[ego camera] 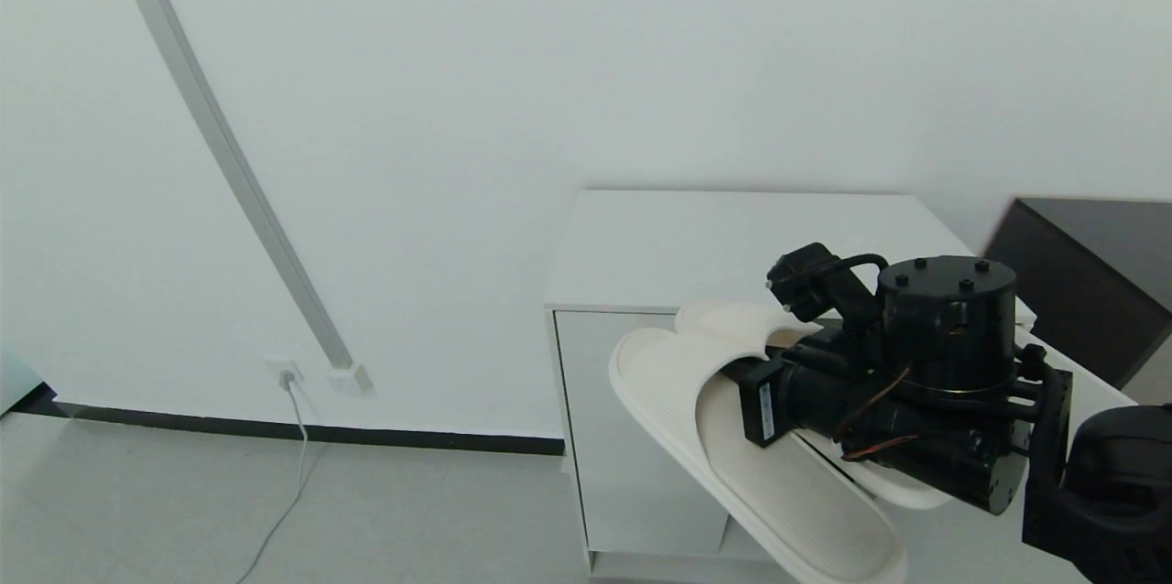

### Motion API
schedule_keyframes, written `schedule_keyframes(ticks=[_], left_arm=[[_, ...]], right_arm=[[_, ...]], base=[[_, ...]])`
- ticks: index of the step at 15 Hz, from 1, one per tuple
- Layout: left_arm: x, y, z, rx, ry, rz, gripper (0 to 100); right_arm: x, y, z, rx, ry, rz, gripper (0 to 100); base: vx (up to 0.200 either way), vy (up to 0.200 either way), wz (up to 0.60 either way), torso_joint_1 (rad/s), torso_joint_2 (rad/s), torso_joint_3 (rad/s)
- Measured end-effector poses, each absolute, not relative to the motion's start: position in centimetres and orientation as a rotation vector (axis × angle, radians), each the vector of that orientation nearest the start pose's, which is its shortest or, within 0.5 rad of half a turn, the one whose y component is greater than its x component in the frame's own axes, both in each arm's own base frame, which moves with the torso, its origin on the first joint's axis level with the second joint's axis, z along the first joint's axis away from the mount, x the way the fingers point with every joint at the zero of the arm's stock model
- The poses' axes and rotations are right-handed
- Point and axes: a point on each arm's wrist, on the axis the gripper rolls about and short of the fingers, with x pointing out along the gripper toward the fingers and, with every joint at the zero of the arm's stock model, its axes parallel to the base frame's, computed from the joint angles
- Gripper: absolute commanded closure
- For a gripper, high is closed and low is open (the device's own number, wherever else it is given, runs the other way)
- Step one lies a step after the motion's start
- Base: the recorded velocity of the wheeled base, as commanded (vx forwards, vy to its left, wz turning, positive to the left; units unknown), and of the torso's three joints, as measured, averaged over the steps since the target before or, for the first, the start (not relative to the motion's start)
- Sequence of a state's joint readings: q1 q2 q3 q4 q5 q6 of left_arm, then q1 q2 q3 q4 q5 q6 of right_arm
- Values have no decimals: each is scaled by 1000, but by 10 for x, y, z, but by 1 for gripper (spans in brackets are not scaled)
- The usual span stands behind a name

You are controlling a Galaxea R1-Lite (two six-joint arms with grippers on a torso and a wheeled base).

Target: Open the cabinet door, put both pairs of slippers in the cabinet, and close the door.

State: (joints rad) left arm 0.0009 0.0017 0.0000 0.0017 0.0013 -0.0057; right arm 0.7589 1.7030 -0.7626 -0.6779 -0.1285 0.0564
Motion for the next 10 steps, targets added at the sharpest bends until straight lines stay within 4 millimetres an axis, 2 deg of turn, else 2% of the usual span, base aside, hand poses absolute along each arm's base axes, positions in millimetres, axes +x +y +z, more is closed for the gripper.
schedule_keyframes(ticks=[10], left_arm=[[-23,0,75,-6,3,3,100]], right_arm=[[221,205,173,-64,263,619,100]], base=[[0,-200,0,3,2,3]])
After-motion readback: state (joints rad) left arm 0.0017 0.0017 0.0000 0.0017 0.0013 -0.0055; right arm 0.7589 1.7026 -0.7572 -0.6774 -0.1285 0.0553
